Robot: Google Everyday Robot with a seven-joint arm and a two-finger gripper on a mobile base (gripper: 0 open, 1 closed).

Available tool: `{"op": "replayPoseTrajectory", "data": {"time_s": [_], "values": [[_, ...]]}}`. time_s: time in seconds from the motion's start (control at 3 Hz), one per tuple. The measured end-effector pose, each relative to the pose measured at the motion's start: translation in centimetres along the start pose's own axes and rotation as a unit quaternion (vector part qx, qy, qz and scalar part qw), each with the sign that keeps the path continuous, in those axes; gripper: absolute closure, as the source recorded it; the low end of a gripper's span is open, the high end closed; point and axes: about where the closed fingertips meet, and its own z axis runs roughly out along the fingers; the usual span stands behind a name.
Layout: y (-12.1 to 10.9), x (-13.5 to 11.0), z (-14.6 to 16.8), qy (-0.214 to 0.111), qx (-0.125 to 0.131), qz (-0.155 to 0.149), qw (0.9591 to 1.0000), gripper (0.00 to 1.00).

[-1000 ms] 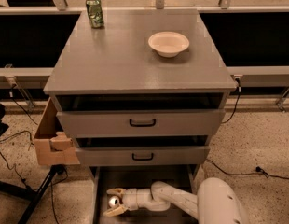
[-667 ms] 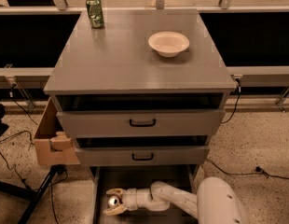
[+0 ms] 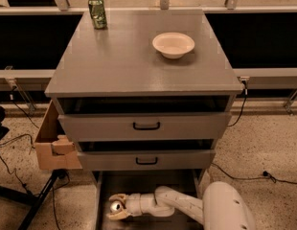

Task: Pick coke can from bottom drawer and place on counter

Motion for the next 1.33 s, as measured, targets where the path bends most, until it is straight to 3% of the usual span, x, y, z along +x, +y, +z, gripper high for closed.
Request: {"op": "replayPoseTrajectory", "data": {"time_s": [1.33], "values": [[0.02,-0.08,-0.02,0.000,0.000,0.000,1.0000,1.00]]}}
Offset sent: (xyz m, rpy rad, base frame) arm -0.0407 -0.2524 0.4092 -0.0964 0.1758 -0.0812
